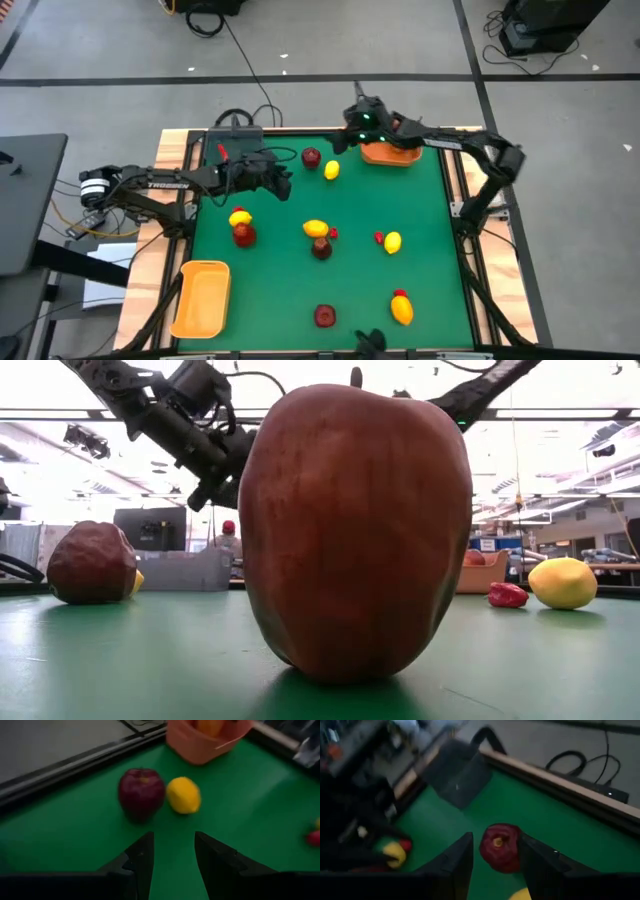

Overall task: Sort produce into baskets
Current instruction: Put the apple into the orange bin

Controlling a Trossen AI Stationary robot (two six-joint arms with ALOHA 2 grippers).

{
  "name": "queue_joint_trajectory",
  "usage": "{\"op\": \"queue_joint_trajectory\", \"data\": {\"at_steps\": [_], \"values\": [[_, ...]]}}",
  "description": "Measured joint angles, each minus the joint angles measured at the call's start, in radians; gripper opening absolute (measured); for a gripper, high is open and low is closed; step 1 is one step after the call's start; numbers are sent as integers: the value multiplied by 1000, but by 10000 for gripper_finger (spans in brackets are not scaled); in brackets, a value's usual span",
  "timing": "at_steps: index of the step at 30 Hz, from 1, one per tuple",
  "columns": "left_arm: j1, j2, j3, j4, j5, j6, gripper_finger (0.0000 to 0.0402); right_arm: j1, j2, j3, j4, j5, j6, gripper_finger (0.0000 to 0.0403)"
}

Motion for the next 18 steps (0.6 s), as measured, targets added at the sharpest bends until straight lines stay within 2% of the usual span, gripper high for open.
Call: {"op": "queue_joint_trajectory", "data": {"at_steps": [7, 14, 18], "values": [[22, 4, 0, -11, 49, -11, 148, 26, 163, 308, -368, 27, -332, 214], [19, 4, 0, -31, 45, 3, 150, 59, 311, 538, -587, 34, -529, 313], [19, 4, 0, -32, 45, 11, 160, 80, 397, 665, -704, 102, -635, 358]]}}
